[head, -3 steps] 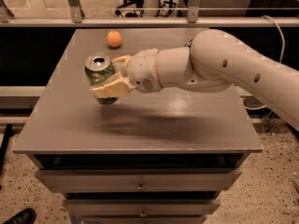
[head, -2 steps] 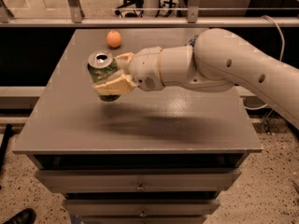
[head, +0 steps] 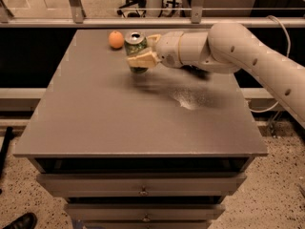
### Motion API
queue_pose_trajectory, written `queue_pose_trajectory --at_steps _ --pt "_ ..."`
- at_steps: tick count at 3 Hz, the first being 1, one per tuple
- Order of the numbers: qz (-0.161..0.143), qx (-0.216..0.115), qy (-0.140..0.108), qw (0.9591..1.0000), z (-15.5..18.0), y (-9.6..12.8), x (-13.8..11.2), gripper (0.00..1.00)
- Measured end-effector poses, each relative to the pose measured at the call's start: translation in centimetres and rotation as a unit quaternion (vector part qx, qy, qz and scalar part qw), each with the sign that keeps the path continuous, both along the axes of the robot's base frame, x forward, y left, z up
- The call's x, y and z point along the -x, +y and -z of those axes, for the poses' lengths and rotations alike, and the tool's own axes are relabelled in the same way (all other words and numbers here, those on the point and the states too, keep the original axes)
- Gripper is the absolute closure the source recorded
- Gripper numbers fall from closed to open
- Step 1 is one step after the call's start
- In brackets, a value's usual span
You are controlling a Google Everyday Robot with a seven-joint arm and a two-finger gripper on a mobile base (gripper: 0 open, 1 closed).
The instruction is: Move green can near orange
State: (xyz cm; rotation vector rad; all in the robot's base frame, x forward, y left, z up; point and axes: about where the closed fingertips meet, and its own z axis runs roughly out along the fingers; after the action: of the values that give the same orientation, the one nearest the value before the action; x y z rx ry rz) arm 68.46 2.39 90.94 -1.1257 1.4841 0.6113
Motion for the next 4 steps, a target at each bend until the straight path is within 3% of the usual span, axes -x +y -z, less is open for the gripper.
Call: queue_pose_trajectory --at_steps 1,2,3,4 --pt "0.026 0.004 -0.002 0.9996 0.8 -0.6 -7.2 1.00" --pt "0.046 -0.007 -0.011 0.9988 0.1 -0.8 -12.3 1.00" --pt "0.071 -0.029 -0.003 0.9970 0.0 -1.0 -15.7 1.00" --pt "0.075 -0.052 0.014 0.9957 1.0 -0.3 -17.2 0.97"
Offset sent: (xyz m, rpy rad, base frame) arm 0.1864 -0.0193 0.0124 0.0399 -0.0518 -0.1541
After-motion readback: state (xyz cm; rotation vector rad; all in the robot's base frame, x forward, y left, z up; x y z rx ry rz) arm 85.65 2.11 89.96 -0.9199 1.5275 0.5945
